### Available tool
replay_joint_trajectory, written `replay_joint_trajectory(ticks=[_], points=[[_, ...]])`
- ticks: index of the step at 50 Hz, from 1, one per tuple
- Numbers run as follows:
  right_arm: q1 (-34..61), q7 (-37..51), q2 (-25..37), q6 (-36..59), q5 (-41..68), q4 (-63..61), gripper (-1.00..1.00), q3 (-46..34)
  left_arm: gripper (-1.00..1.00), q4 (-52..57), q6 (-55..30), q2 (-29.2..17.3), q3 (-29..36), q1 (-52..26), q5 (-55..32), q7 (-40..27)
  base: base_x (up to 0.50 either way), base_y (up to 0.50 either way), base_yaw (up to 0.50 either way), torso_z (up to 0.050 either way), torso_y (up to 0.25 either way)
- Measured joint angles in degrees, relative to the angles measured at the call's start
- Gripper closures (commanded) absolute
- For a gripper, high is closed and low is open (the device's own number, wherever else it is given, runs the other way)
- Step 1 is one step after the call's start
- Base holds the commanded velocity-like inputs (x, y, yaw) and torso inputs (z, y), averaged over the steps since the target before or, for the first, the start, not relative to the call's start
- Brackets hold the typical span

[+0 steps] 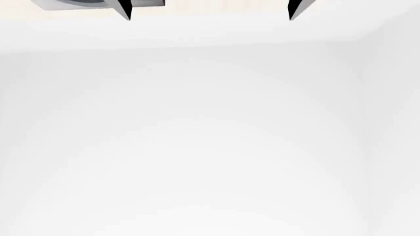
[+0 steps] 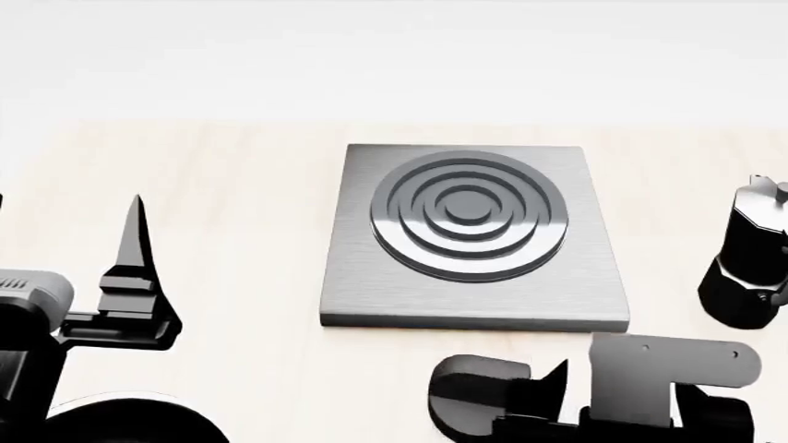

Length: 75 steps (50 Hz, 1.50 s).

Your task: Turn on the stove.

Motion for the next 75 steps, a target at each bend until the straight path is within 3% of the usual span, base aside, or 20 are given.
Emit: replay_joint_trajectory(ticks=[75], points=[[4.5,6.2,5.3,2.5,-4.8,-19.9,-1.00,-12.0,-1.00,-0.6,0.8,-0.6,0.7,-0.2,-0.6,-0.7,0.00,0.00,0.00,0.000,0.000]])
